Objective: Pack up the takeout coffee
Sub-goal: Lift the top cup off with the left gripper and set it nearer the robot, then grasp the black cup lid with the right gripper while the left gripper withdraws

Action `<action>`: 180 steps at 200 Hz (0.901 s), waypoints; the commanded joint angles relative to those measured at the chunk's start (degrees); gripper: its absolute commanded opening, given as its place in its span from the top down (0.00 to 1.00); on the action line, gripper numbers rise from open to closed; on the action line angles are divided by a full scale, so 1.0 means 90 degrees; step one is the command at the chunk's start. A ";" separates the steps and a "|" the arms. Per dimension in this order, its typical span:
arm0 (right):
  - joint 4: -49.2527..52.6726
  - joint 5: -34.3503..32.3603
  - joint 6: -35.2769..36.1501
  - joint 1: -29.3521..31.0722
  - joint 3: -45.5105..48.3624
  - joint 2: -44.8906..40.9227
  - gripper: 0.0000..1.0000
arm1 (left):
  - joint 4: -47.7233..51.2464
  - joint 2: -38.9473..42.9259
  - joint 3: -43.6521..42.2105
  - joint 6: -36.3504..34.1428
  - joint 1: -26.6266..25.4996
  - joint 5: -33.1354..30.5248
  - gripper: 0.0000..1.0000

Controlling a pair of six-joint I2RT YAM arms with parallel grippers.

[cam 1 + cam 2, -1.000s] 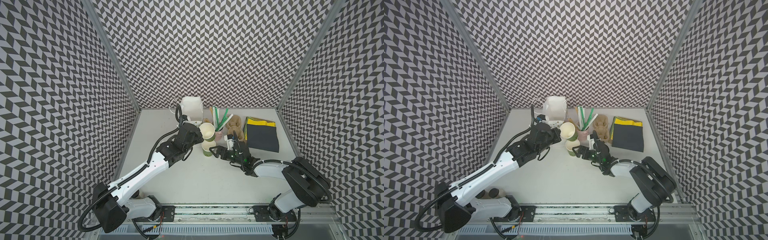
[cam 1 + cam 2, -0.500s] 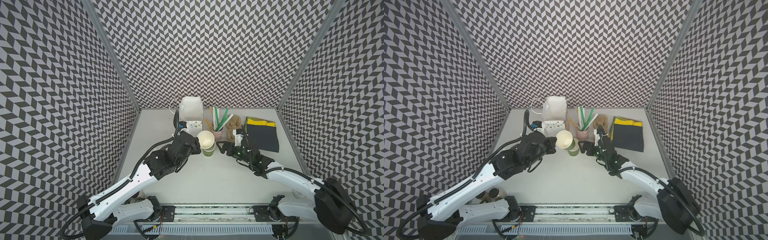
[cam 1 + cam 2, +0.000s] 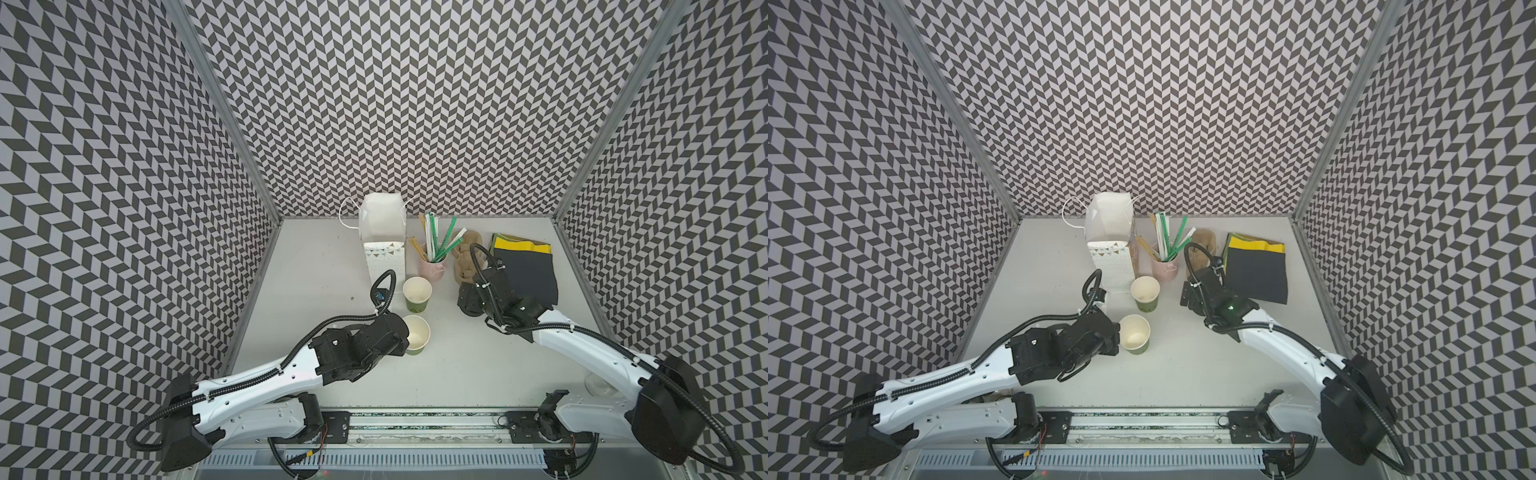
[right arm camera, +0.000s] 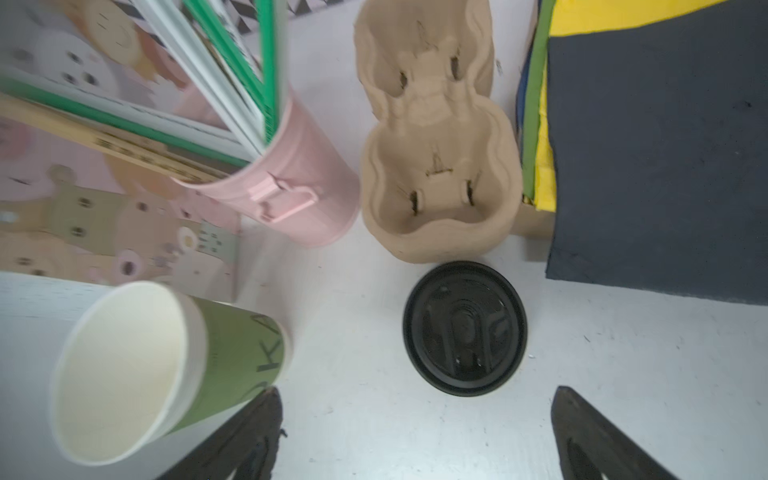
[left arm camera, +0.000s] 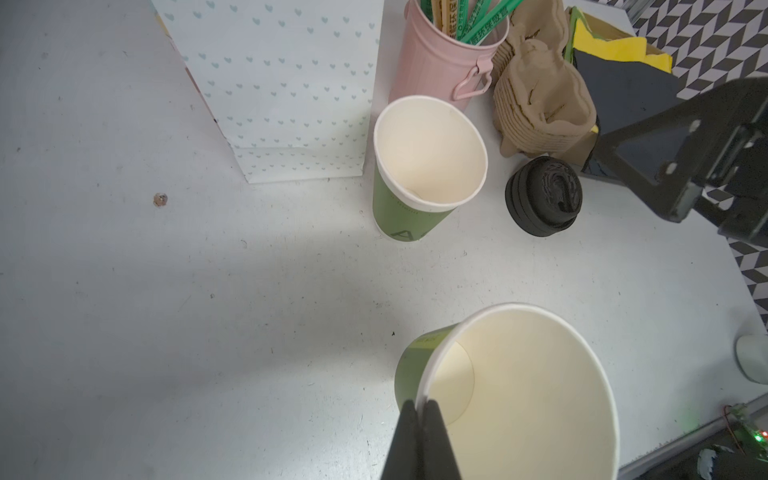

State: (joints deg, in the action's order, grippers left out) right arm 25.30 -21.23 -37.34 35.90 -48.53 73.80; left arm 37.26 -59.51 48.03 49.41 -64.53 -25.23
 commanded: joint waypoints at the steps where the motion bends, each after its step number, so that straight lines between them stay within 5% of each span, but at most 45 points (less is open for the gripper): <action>1: 0.0289 -0.0119 0.0112 -0.0097 -0.0165 0.0296 0.00 | -0.0308 -0.0067 -0.0167 0.0204 -0.0037 -0.0160 1.00; 64: 0.0223 0.0359 0.0347 -0.0663 -0.0408 0.1188 0.04 | -0.0746 -0.0257 -0.0583 0.0290 -0.0046 -0.0019 0.95; 180: -0.0305 0.0611 0.0631 -0.0727 -0.0474 0.1816 0.12 | -0.1132 -0.0716 -0.0521 0.0211 -0.0032 -0.0213 0.84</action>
State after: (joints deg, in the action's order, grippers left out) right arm 25.02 -15.97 -32.14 29.39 -52.82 88.66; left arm 28.58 -65.06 42.22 51.05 -64.53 -24.88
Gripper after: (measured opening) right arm 0.878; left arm 0.142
